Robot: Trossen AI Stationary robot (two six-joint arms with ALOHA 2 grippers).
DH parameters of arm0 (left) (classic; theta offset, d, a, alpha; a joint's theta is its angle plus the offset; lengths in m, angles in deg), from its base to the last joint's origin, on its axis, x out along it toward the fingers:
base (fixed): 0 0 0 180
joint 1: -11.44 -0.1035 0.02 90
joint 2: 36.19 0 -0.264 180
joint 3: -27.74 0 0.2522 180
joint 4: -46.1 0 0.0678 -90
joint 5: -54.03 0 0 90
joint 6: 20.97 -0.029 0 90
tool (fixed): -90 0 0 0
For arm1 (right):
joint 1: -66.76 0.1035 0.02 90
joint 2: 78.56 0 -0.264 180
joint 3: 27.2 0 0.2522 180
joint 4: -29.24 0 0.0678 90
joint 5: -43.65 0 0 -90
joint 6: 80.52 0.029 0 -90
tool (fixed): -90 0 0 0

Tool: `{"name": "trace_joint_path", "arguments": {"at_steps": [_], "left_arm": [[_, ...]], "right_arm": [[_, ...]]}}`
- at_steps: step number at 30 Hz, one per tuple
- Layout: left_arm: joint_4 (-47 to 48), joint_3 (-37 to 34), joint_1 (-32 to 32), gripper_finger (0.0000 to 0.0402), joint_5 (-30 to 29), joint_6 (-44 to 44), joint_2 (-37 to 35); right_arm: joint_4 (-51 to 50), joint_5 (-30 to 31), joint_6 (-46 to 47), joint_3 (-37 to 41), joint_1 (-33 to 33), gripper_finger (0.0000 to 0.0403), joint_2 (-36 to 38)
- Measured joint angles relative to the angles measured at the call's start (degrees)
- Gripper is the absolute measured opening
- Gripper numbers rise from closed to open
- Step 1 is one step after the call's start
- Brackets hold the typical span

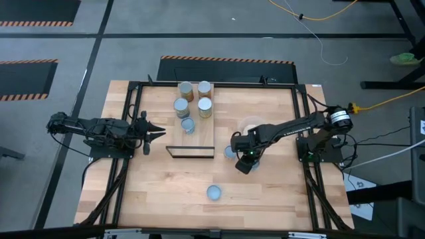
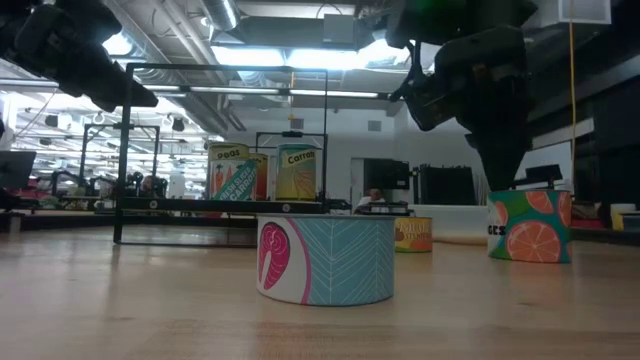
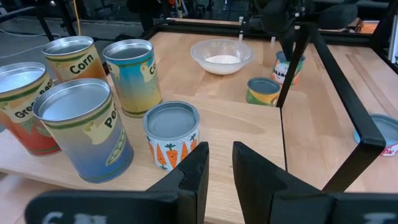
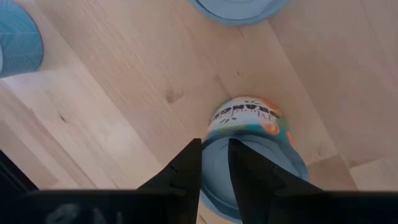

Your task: Pick and place cans onto a shelf

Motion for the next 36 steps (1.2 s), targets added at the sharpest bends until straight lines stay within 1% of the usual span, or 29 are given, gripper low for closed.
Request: {"name": "trace_joint_path", "arguments": {"at_steps": [10, 14, 18, 21, 26, 30, 33, 36], "left_arm": [[0.0, 0.0, 0.0, 0.0065, 0.0, 0.0, 0.0], [0.0, 0.0, 0.0, 0.0065, 0.0, 0.0, 0.0], [0.0, 0.0, 0.0, 0.0065, 0.0, 0.0, 0.0], [0.0, 0.0, 0.0, 0.0065, 0.0, 0.0, 0.0], [0.0, 0.0, 0.0, 0.0065, 0.0, 0.0, 0.0], [0.0, 0.0, 0.0, 0.0065, 0.0, 0.0, 0.0], [0.0, 0.0, 0.0, 0.0065, 0.0, 0.0, 0.0], [0.0, 0.0, 0.0, 0.0065, 0.0, 0.0, 0.0]], "right_arm": [[0.7, -0.2, -0.4, 0.0, 0.0, 0.0084, 0.0], [0.1, -3.8, -4.6, 0.1, 0.0, 0.0084, 0.0], [0.1, -8.7, -9.5, 0.1, 0.0, 0.0084, 0.0], [0.1, -11.1, -11.0, 0.1, 0.1, 0.0084, 0.0], [0.1, -11.2, -11.0, 0.1, 0.1, 0.0084, 0.0], [0.1, -7.3, -11.0, 0.1, 0.5, 0.0084, 0.0], [0.2, -5.6, -10.8, 0.1, 0.6, 0.0084, 0.0], [0.2, -5.2, -9.9, 0.1, 0.6, 0.0084, 0.0]]}}
